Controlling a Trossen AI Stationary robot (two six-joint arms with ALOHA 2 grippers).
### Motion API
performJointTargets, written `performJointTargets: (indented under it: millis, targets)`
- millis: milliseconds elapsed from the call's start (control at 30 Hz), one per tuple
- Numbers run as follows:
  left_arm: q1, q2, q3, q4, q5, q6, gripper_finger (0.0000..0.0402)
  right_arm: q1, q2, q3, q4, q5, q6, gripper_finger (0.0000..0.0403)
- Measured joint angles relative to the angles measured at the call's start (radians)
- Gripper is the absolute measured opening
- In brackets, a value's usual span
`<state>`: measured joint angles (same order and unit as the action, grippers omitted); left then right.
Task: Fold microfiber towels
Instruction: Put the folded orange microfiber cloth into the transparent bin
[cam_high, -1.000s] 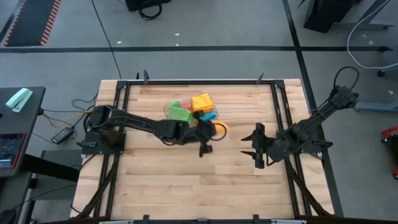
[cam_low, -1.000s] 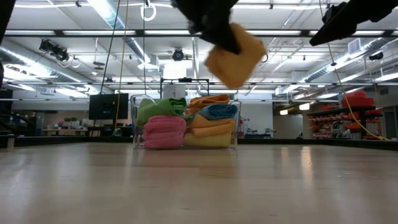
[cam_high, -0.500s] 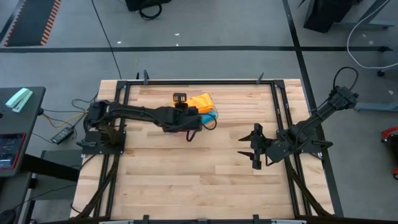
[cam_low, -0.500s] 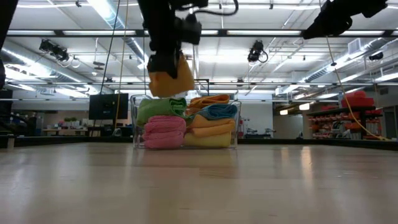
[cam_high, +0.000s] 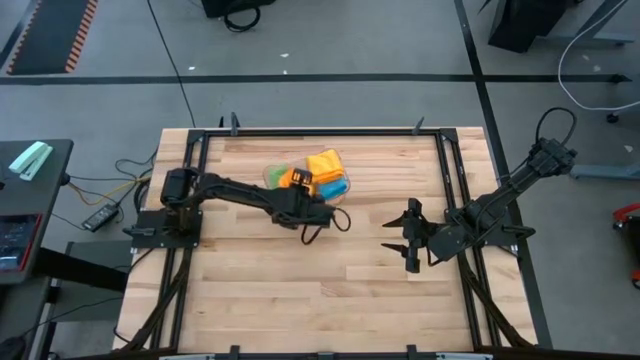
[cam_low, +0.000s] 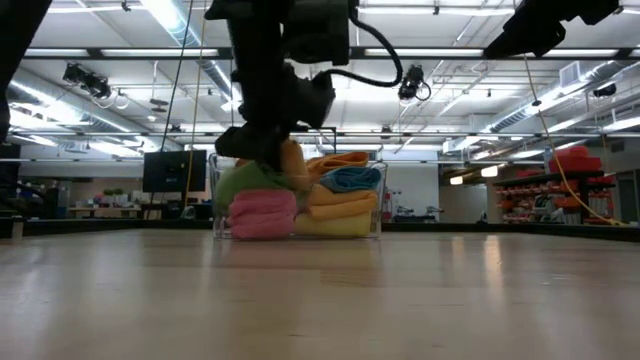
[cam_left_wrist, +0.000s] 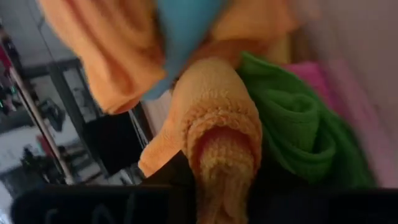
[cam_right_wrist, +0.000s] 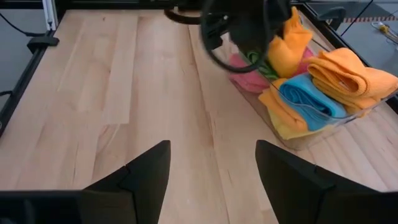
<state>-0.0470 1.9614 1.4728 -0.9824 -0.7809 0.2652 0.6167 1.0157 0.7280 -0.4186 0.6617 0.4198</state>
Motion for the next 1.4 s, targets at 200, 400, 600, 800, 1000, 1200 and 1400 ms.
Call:
performJointTargets:
  millis: [200, 400, 600, 800, 1000, 1200, 1400]
  targets:
    - [0.029, -0.012, 0.001, -0.002, 0.105, -0.071, 0.0143, 0.001, 0.0, 0.0, 0.003, 0.0, 0.002, 0.0243]
    - [0.062, -0.045, 0.021, -0.025, 0.313, -0.106, 0.0211, 0.001, 0.0, 0.0, 0.007, 0.0, 0.002, 0.0243]
    - [0.086, -0.054, 0.087, -0.061, 0.454, -0.136, 0.025, 0.001, 0.0, 0.0, 0.011, 0.0, 0.002, 0.0243]
    - [0.12, -0.054, 0.125, -0.098, 0.632, -0.202, 0.025, 0.002, 0.0, 0.0, 0.019, -0.004, 0.002, 0.0243]
    - [0.161, -0.053, 0.102, -0.1, 0.638, -0.233, 0.0226, 0.002, 0.0, 0.0, 0.025, -0.007, 0.003, 0.0243]
    - [0.169, -0.052, 0.011, -0.004, 0.644, -0.271, 0.0206, 0.002, 0.0, 0.0, 0.025, -0.008, 0.003, 0.0243]
    - [0.168, -0.053, -0.056, 0.084, 0.644, -0.295, 0.0189, 0.002, 0.0, 0.0, 0.025, -0.008, 0.003, 0.0243]
